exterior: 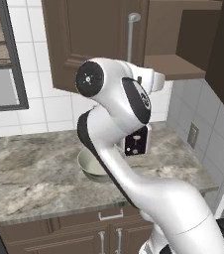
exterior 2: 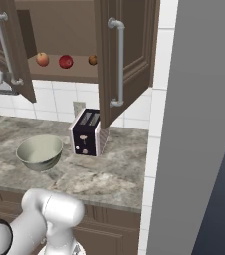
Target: Open the cabinet. Pick the peach and pear from the cabinet and place them into the bowl. Then close the cabinet.
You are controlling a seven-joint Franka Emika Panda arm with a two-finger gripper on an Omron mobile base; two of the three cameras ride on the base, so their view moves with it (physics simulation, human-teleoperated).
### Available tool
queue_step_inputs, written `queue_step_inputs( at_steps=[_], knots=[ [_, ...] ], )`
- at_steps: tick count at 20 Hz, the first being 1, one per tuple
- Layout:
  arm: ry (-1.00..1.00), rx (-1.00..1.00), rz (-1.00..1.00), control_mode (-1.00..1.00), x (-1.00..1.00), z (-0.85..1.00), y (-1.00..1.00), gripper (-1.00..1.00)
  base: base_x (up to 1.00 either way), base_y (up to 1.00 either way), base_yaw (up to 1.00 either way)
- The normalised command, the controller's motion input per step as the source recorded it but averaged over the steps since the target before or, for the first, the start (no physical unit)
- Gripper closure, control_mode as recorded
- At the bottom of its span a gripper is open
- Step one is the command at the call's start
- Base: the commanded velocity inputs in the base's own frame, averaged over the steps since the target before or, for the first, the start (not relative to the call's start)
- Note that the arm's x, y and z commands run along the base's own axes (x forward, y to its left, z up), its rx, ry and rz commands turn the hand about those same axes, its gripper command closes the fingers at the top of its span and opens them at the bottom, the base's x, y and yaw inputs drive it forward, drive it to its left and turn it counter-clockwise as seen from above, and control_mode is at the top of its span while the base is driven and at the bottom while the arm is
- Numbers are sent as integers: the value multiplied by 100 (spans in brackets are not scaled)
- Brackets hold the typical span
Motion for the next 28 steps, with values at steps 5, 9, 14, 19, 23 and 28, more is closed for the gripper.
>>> queue_step_inputs(
  at_steps=[5,9,14,19,23,28],
  knots=[
    [-1,11,0,-100,-46,0,-30,-100,0,0,0],
    [0,25,0,-100,-3,0,-64,-100,0,0,0],
    [0,29,1,-100,5,0,-38,-100,0,0,0],
    [-7,27,11,-100,29,0,-14,-100,0,0,0],
    [-13,27,22,-100,39,-1,-11,-100,0,0,0],
    [-11,26,21,-100,31,-3,-10,-100,0,0,0]
  ],
)
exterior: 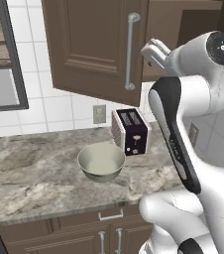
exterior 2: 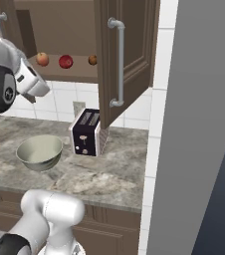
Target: Open the cabinet. Pick the peach and pear from the cabinet and place them into the bowl. Then close the cabinet.
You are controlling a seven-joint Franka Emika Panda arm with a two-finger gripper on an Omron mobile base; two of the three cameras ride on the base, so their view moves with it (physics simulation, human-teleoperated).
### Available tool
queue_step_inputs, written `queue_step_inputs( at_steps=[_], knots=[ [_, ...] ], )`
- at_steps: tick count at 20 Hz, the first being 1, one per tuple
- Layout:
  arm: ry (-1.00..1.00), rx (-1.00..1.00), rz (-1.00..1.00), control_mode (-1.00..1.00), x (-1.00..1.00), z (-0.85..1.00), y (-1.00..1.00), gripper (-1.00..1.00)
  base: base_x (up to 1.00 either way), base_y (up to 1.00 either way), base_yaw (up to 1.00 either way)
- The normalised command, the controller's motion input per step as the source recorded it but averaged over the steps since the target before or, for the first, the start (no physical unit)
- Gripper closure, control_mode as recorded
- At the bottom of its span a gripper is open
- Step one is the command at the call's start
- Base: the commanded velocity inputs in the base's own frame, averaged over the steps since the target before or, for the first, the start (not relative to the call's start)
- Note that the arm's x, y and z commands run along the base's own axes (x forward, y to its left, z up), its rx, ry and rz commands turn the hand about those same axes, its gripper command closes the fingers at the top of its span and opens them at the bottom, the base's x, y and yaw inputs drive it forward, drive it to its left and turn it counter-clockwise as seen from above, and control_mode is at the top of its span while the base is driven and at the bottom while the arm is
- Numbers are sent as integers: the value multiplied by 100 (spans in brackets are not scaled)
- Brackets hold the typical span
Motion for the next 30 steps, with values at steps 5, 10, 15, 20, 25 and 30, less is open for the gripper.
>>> queue_step_inputs(
  at_steps=[5,10,15,20,25,30],
  knots=[
    [-12,24,18,-100,33,-10,-1,-100,0,0,0],
    [-7,23,15,-100,45,-9,0,-100,0,0,0],
    [-1,20,9,-100,48,-7,0,-100,0,0,0],
    [0,11,8,-100,56,-18,2,-100,0,0,0],
    [0,11,7,-100,54,-8,0,-100,0,0,0],
    [0,10,6,-100,45,-3,19,-100,0,0,0]
  ],
)
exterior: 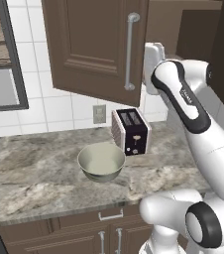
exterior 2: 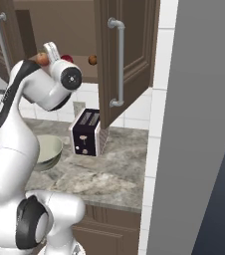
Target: Open the cabinet. Pick the peach and pear from the cabinet and place them into the bowl. Then close the cabinet.
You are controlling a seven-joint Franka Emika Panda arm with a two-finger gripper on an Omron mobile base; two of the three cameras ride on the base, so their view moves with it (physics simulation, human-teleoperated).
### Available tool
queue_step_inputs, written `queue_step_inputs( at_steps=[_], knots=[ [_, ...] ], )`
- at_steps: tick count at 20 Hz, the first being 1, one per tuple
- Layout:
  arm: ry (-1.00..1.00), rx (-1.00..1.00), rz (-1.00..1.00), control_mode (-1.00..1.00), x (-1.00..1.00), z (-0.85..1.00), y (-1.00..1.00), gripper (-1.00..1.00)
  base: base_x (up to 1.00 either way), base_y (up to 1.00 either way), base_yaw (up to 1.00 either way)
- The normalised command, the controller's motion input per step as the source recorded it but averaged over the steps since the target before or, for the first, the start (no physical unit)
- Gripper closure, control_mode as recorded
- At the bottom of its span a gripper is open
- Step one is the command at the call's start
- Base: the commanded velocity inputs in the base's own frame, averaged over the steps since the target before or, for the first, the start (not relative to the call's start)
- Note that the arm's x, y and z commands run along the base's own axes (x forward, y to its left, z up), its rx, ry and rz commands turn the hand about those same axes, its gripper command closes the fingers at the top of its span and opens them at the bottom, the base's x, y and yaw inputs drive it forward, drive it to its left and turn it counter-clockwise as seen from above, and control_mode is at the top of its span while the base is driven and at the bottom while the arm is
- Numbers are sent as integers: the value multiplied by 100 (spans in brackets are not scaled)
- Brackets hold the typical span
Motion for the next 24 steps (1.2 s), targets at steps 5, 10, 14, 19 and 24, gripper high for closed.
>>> queue_step_inputs(
  at_steps=[5,10,14,19,24],
  knots=[
    [0,4,9,-100,17,-7,44,-100,0,0,0],
    [0,8,8,-100,11,0,24,-100,0,0,0],
    [4,8,13,-100,1,-2,33,-100,0,0,0],
    [4,7,15,-100,0,0,29,-100,0,0,0],
    [0,3,26,-100,-50,0,24,-100,0,0,0]
  ],
)
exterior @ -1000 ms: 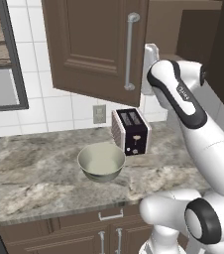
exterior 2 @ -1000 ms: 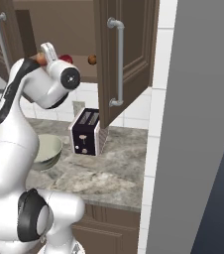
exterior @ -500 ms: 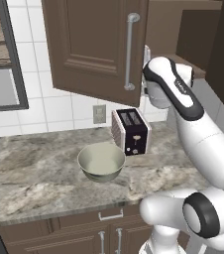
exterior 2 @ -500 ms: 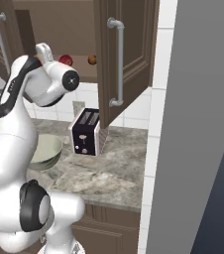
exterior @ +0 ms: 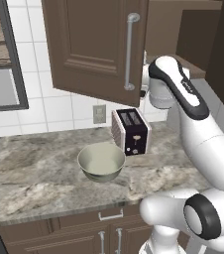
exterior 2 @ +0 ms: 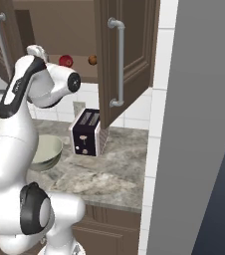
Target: Open the cabinet. Pick the peach and pear from the cabinet and place them into the bowl. Then close the cabinet.
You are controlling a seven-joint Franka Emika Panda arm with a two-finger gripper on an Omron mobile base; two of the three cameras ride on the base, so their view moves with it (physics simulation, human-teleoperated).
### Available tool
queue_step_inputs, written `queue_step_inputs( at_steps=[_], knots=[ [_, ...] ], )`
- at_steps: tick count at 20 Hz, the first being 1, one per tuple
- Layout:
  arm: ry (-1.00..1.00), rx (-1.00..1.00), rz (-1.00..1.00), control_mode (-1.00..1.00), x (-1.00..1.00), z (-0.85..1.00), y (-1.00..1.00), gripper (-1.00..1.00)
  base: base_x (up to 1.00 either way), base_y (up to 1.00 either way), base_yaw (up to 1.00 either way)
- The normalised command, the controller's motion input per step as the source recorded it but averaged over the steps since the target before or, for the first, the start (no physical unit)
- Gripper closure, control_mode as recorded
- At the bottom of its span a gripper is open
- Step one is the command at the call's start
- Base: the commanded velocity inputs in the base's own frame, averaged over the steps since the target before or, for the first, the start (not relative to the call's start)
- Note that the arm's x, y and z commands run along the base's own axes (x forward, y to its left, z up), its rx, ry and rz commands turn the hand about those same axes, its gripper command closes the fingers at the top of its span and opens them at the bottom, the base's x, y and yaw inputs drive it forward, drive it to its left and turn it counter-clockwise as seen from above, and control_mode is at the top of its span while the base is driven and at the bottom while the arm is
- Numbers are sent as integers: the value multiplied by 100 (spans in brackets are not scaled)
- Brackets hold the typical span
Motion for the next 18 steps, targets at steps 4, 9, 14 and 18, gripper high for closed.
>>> queue_step_inputs(
  at_steps=[4,9,14,18],
  knots=[
    [0,0,45,-100,-79,0,32,-100,0,0,0],
    [3,0,51,-100,-46,0,56,-100,0,0,0],
    [0,0,41,-100,-22,0,54,-100,0,0,0],
    [1,2,29,-100,0,0,47,-100,0,0,0]
  ],
)
